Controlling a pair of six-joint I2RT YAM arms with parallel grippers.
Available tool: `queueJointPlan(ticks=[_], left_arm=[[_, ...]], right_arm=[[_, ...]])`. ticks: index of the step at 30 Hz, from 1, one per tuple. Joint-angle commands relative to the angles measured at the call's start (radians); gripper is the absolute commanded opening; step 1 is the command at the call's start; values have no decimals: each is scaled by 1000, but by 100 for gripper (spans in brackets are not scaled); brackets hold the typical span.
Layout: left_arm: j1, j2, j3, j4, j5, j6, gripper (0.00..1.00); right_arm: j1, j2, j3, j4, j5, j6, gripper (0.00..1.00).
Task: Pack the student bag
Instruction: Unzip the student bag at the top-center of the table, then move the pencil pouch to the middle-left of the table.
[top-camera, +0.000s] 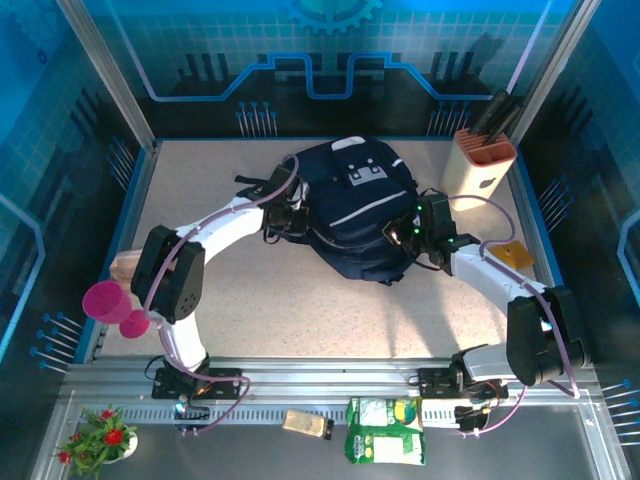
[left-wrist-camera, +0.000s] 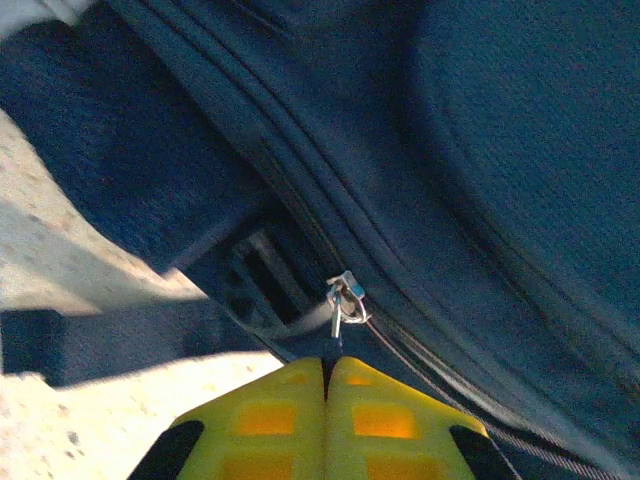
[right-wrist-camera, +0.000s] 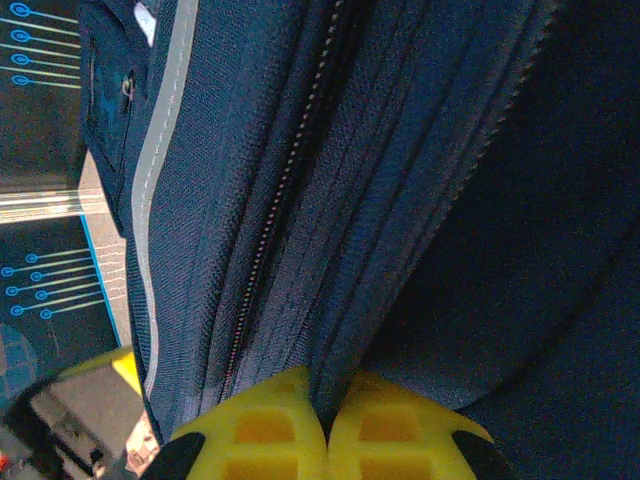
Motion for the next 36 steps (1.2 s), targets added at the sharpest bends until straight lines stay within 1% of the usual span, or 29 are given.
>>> queueJointPlan(ticks=[1,3,5,7,9,11,12,14,17,19,20,22,23,26,28,33,36], left_arm=[[49,56,59,-33,-90,-10,2],[52,76,86,-42,-115,-9,7],[54,75,97,-57,-133,-18,16],[56,42,74,-55,-148,-34,25],[64,-17,31,-50,-175,-56,38],[77,-78,-18,-48,-212,-82,50],[88,-115,-47,-48,-234,-97,57],[112,-174,-101,-47,-278,-125,66],[165,-252,-188,-36,-349,-171,79],[215,-292,-246,-28,-393,-218,87],[241,-305,-268,-26,-399,-241,89],[305,-329,-314,-17,-387,-298,97],[338,-340,-339,-8,-376,-325,99],[417,-362,-404,36,-331,-367,99],[459,-362,-425,46,-324,-380,99],[558,-318,-415,30,-327,-394,99],[599,-278,-402,22,-285,-397,99]], right_arm=[[4,-37,13,30,32,-14,5],[16,-32,12,35,30,-16,6],[18,-29,12,32,24,-25,11],[19,-38,8,17,34,-43,26],[18,-59,12,-23,70,-86,44],[17,-85,22,-68,107,-143,57],[17,-100,28,-91,129,-176,61],[13,-121,48,-127,161,-238,64],[9,-127,99,-213,202,-339,72],[10,-115,165,-256,218,-400,75],[10,-110,179,-266,218,-419,76],[10,-108,187,-248,192,-455,78],[9,-109,185,-224,177,-469,80],[10,-92,189,-200,169,-478,84],[10,-76,193,-188,158,-474,86],[23,-54,191,-141,128,-461,88],[29,-41,195,-139,123,-459,88]])
